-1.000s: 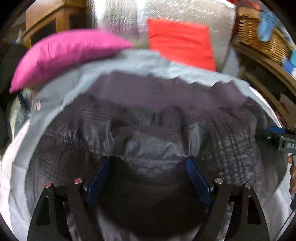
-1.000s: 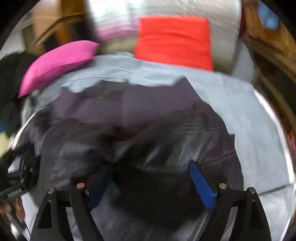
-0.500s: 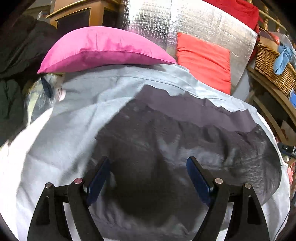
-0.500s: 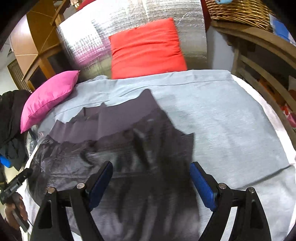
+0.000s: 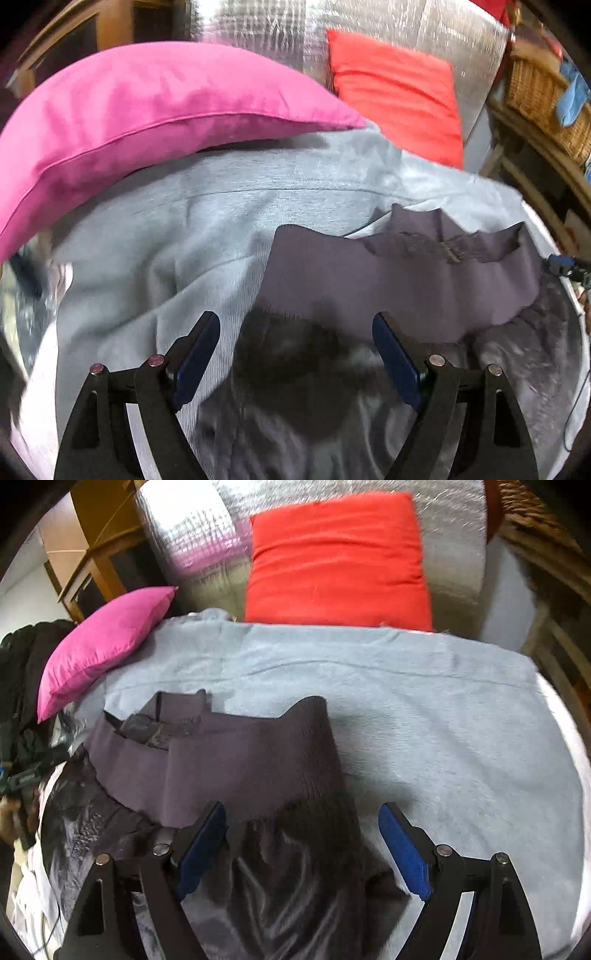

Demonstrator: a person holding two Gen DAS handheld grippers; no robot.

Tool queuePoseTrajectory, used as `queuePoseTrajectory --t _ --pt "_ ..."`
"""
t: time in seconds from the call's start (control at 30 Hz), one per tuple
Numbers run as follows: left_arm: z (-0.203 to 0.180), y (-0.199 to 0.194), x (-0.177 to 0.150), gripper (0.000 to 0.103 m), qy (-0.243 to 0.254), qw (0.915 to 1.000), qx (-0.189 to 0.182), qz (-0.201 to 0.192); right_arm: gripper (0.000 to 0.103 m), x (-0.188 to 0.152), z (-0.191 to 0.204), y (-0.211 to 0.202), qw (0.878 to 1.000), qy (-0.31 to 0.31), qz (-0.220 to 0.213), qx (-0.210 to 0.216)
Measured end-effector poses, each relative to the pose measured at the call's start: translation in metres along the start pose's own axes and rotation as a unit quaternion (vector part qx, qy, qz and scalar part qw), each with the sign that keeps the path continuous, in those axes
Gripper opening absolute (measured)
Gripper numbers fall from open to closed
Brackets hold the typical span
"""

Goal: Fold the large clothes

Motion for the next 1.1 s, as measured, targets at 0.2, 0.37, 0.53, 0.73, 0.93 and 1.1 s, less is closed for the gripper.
queuePoseTrajectory --t 0.2,0.37,0.53,0.73,0.93,1.1 --pt "-0.003 0.025 0.005 0.082 0.017 0.9996 0.002 0.024 0.087 0.01 -0.001 0.02 1.0 0.009 0.005 0.021" --pt "0.01 0.027 0.003 0.017 -0.013 0.9999 0.005 0.007 0.02 0.016 0.01 0.032 1.0 -0.002 0.026 0.012" --pt "0.041 0.038 -0.006 0.01 -0.076 0.9964 0.038 0.003 0.014 0.021 -0.018 0.022 0.999 0.046 -0.003 -0.021" --pt "0.043 0.045 -0.01 0.011 -0.079 0.9957 0.048 0.006 0.013 0.004 -0.029 0.06 0.994 0.096 0.021 -0.039" --pt "0.04 0.057 -0.012 0.013 -0.062 0.9949 0.079 0.01 0.013 0.002 -0.029 0.064 0.993 0.102 0.022 -0.05" --pt "0.031 0.062 -0.009 0.026 -0.041 0.9925 0.115 0.013 0.016 -0.002 -0.027 0.068 0.992 0.1 0.026 -0.067"
Point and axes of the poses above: each gripper's, at about its wrist camera, not at the fingertips, and y roughly the way its jaws point, z to its left, x to its top, the point moved 3 cm from there along y, roughly the way its jaws point, and after that the axes turned 15 degrees about -x, right-handed, at the moved point
